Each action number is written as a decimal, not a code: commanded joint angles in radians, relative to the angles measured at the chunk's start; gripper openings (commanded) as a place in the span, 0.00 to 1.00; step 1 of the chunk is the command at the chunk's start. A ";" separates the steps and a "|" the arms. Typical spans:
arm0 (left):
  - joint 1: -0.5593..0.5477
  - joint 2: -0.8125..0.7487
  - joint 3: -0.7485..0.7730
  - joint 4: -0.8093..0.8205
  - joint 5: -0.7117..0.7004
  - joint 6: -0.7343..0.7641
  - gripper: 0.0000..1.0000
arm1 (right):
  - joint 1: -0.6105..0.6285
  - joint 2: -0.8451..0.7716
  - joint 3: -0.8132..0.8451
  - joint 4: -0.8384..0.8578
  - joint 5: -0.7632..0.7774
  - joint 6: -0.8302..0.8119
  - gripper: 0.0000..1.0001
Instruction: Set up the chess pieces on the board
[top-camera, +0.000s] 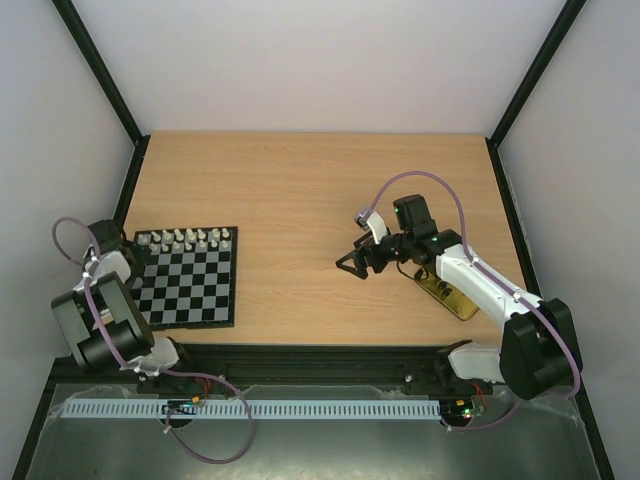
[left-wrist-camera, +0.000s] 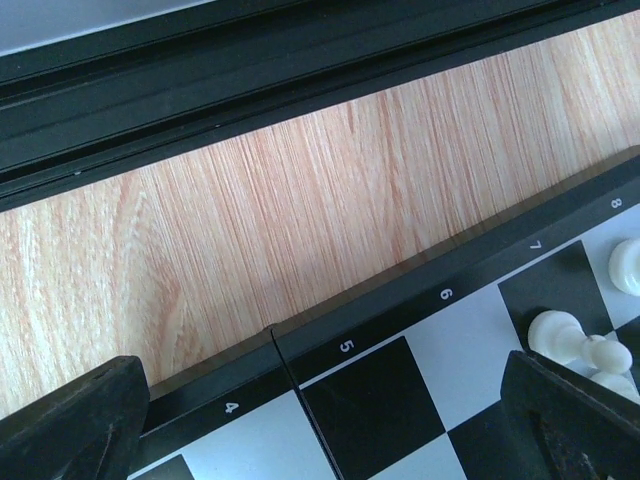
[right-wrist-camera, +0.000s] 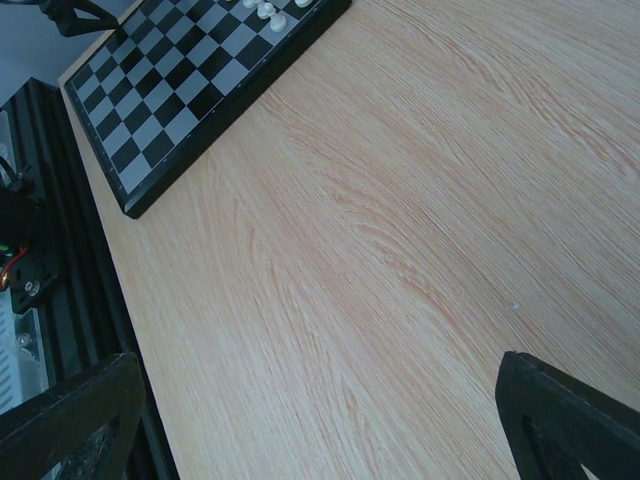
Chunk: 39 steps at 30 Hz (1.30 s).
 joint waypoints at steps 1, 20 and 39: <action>0.000 -0.046 -0.055 -0.005 0.089 -0.004 0.99 | 0.005 0.006 -0.007 -0.034 -0.017 -0.021 0.97; -0.333 -0.099 -0.173 0.023 0.094 -0.130 0.99 | 0.005 0.026 -0.003 -0.048 -0.017 -0.032 0.97; -0.751 0.037 -0.049 0.113 -0.035 -0.094 0.94 | 0.005 0.118 0.012 -0.014 0.069 0.026 0.96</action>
